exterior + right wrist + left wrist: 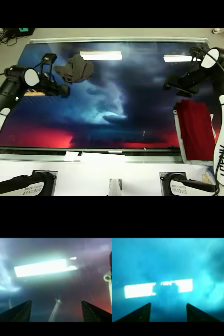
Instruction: Fold the shirts.
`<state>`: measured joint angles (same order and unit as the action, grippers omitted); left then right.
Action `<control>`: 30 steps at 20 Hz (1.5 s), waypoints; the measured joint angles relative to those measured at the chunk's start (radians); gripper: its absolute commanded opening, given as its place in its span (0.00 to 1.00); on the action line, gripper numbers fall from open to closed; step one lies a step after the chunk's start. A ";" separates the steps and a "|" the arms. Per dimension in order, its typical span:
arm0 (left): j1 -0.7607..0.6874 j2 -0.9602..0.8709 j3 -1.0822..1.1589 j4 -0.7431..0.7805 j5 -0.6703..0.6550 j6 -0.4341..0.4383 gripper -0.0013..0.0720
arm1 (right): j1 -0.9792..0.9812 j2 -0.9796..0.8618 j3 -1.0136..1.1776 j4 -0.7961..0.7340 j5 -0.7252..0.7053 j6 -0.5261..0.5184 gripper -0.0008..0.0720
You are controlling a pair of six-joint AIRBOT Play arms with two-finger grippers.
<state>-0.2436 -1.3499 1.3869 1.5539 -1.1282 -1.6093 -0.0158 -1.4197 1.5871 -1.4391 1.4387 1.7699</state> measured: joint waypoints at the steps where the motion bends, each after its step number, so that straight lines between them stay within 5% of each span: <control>1: 0.000 -0.011 0.001 -0.012 0.066 -0.001 0.73 | 0.000 0.000 0.000 0.000 -0.010 0.000 0.92; 5: 0.058 -0.180 0.141 -0.040 0.251 -0.061 0.87 | 0.000 0.000 0.000 0.000 -0.072 0.000 0.92; 11: 0.201 -0.611 0.584 -0.187 0.099 -0.140 0.87 | 0.000 0.000 0.000 0.022 -0.104 -0.047 0.92; 19: 0.226 -0.774 0.606 -0.419 0.279 -0.172 0.87 | 0.000 0.000 0.000 0.050 -0.110 -0.073 0.92; 20: 0.225 -0.783 0.605 -0.436 0.299 -0.174 0.80 | 0.000 0.000 0.000 0.051 -0.109 -0.074 0.92; 23: 0.226 -0.800 0.605 -0.484 0.349 -0.177 0.11 | 0.000 0.000 0.000 0.055 -0.105 -0.076 0.92; 27: 0.224 -0.796 0.604 -0.522 0.381 -0.175 0.06 | 0.000 0.000 0.000 0.071 -0.114 -0.076 0.92; 30: 0.214 -0.714 0.604 -0.532 0.367 -0.071 0.06 | 0.000 0.006 0.005 0.083 -0.143 -0.069 0.91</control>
<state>-0.0292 -2.0636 1.9907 1.0218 -0.7612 -1.6798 -0.0158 -1.4139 1.5925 -1.3563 1.2957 1.7012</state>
